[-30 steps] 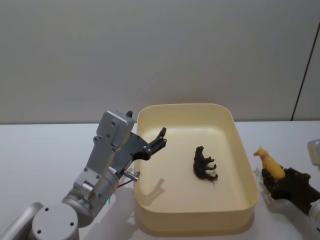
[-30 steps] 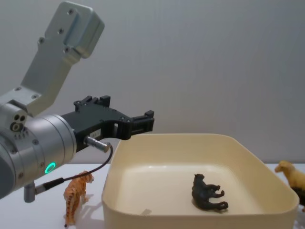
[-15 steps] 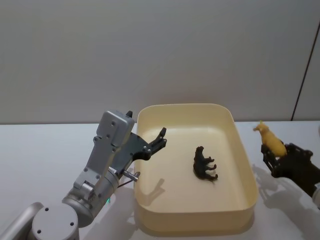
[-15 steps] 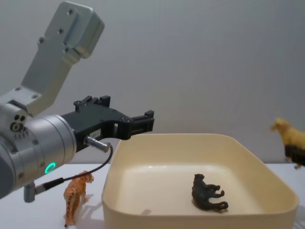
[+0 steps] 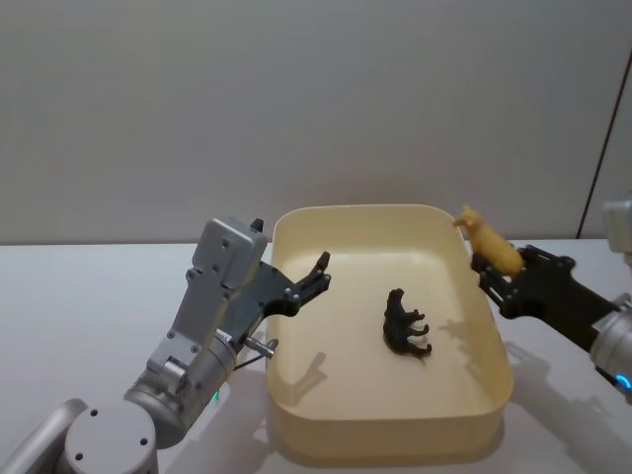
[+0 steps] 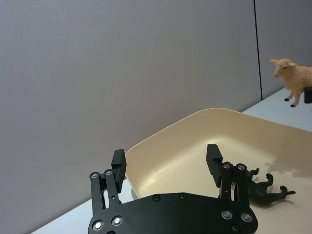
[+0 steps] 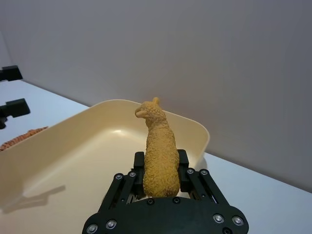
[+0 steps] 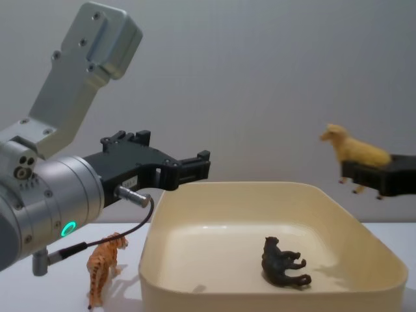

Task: Pick up the toy alternately with two hands and place it into the central storage box.

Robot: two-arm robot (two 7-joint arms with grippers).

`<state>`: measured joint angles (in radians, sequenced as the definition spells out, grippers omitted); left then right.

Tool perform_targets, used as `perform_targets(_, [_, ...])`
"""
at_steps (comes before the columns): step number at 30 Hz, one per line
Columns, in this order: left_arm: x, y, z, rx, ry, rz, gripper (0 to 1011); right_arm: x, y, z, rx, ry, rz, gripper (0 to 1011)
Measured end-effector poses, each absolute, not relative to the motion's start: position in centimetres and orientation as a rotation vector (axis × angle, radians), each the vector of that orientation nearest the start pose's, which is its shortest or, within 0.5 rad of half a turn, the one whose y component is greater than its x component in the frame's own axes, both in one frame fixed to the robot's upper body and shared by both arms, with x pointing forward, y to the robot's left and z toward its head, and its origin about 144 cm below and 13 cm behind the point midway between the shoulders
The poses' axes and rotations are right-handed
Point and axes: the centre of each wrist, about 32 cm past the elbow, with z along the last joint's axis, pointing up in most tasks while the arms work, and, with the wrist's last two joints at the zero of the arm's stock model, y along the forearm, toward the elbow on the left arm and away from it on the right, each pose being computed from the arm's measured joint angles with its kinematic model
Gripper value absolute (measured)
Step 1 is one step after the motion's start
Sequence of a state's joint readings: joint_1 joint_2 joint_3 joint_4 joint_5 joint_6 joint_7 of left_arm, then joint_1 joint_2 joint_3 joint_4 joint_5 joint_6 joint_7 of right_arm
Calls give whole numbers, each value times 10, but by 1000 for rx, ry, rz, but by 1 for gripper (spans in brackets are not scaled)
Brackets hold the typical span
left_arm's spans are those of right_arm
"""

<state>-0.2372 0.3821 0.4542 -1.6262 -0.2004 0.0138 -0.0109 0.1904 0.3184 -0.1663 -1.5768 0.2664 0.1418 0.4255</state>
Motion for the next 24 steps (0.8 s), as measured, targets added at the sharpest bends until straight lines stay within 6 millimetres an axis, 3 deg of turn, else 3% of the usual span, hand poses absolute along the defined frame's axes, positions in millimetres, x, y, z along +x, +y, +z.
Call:
perform_targets(6, [492, 198, 1204, 61, -268, 1124, 1001, 522, -261, 1215, -62, -31, -913, 446])
perform_targets(16, [492, 198, 1204, 61, -268, 1124, 1001, 549, -245, 1227, -63, 3, -796, 782])
perform_targets(21, [492, 198, 1204, 61, -268, 1124, 1001, 553, -243, 1230, -64, 5, -776, 937])
perform_targets(24, [492, 198, 1204, 61, -268, 1124, 1001, 553, -244, 1230, -65, 2, -777, 979])
